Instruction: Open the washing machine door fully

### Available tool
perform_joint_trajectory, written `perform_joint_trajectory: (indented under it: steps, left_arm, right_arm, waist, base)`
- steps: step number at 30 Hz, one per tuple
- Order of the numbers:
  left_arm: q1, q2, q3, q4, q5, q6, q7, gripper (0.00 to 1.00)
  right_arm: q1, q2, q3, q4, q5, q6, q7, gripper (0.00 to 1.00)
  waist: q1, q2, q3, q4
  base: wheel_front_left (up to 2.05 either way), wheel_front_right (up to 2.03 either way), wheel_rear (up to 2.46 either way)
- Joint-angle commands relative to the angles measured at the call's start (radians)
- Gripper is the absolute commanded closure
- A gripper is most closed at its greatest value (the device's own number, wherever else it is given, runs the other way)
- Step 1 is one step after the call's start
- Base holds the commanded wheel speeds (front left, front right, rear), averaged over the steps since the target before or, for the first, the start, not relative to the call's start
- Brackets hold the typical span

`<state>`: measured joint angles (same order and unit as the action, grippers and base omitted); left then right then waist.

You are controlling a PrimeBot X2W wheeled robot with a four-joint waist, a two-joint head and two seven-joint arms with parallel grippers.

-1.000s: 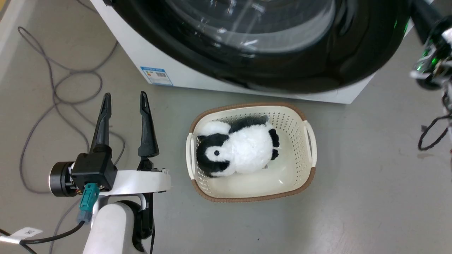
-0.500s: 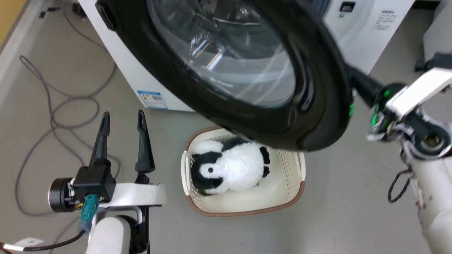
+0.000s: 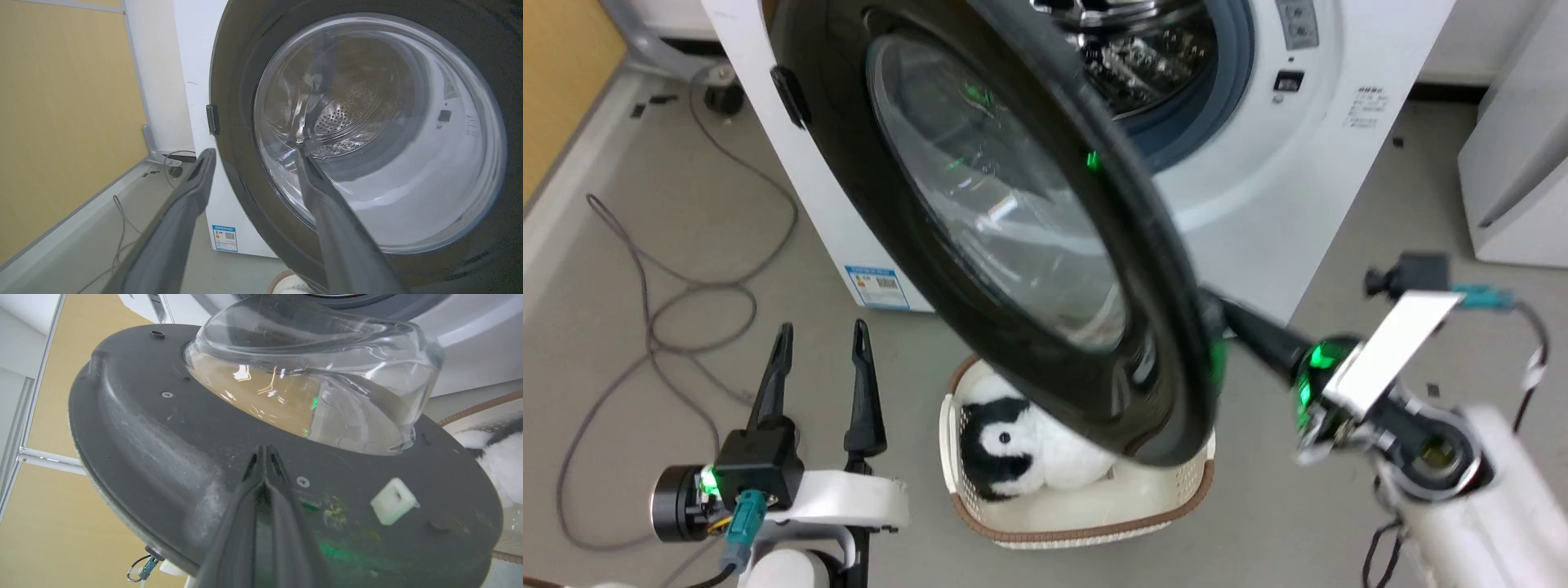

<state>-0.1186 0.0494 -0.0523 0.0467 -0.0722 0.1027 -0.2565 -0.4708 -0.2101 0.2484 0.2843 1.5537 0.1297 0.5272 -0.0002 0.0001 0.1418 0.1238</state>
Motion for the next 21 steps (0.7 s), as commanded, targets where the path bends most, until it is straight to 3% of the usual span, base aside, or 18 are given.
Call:
perform_joint_trajectory:
  steps: [1, 21]
  left_arm:
    - [0.015, 0.001, 0.002, 0.005, 0.004, -0.001, -0.005, 0.0]
    - [0.09, 0.001, 0.009, 0.04, 0.011, -0.011, -0.005, 0.0]
  right_arm:
    - [0.035, 0.013, 0.012, -0.016, 0.006, 0.001, 0.006, 1.0]
    - [0.257, 0.107, 0.228, -0.16, -0.022, 0.001, 0.012, 1.0]
  waist:
    - [0.0002, -0.0001, -0.019, 0.0]
    - [0.0002, -0.0001, -0.117, 0.006]
  base:
    - [0.0, 0.0, 0.0]
    - [0.0, 0.0, 0.0]
